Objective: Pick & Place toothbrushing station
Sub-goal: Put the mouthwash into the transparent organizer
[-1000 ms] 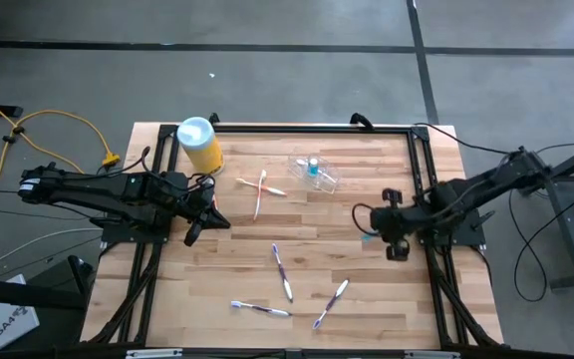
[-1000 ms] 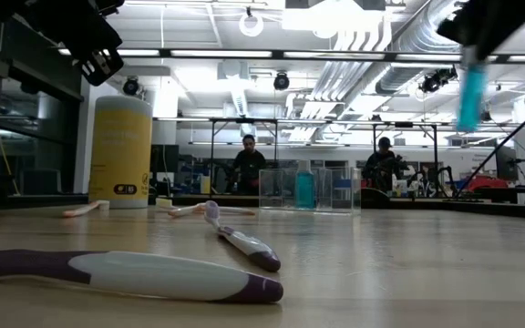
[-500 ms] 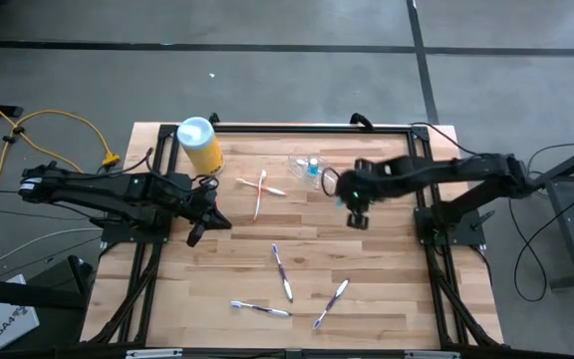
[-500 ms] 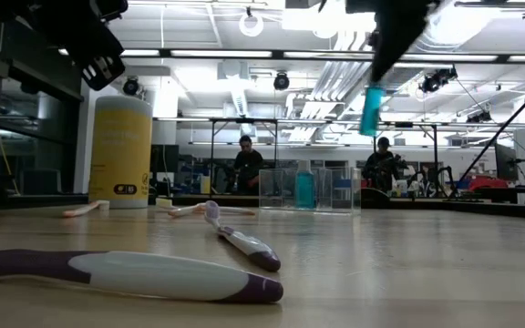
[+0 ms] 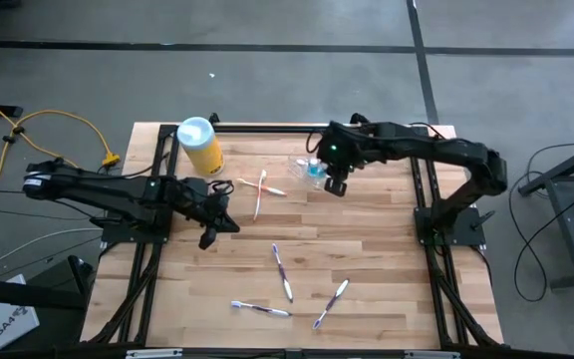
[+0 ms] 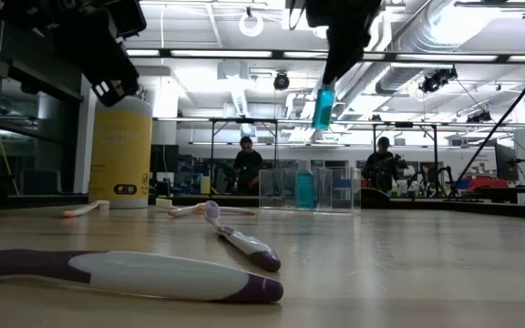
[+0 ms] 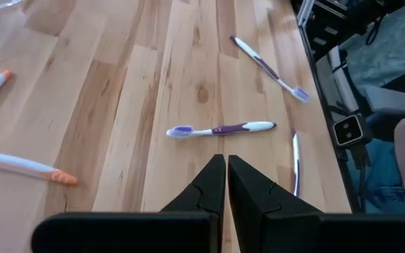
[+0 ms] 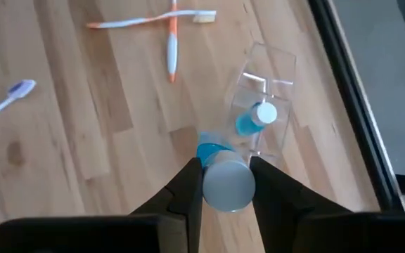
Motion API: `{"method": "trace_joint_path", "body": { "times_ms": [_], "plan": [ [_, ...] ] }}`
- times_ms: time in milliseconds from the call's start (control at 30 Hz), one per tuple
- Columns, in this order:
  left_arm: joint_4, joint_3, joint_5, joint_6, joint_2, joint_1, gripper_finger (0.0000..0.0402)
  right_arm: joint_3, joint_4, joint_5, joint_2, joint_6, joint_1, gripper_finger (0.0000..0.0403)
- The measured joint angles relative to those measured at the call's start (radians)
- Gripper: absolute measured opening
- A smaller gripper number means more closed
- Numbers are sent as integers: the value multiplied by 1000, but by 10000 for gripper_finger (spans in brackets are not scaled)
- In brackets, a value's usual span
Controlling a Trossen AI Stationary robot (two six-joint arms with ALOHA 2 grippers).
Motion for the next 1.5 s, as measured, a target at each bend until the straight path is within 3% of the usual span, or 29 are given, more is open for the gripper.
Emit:
{"method": "trace_joint_path", "body": {
  "times_ms": [267, 667, 1500],
  "plan": [
    [80, 0, 1, 0, 38, 0, 14, 28, 47, -29, 84, -54, -63, 88],
    [84, 0, 3, 0, 37, 0, 14, 28, 73, -70, 89, -76, -155, 88],
    [81, 0, 3, 1, 37, 0, 14, 28, 80, -95, 185, -71, -168, 88]
  ]
}}
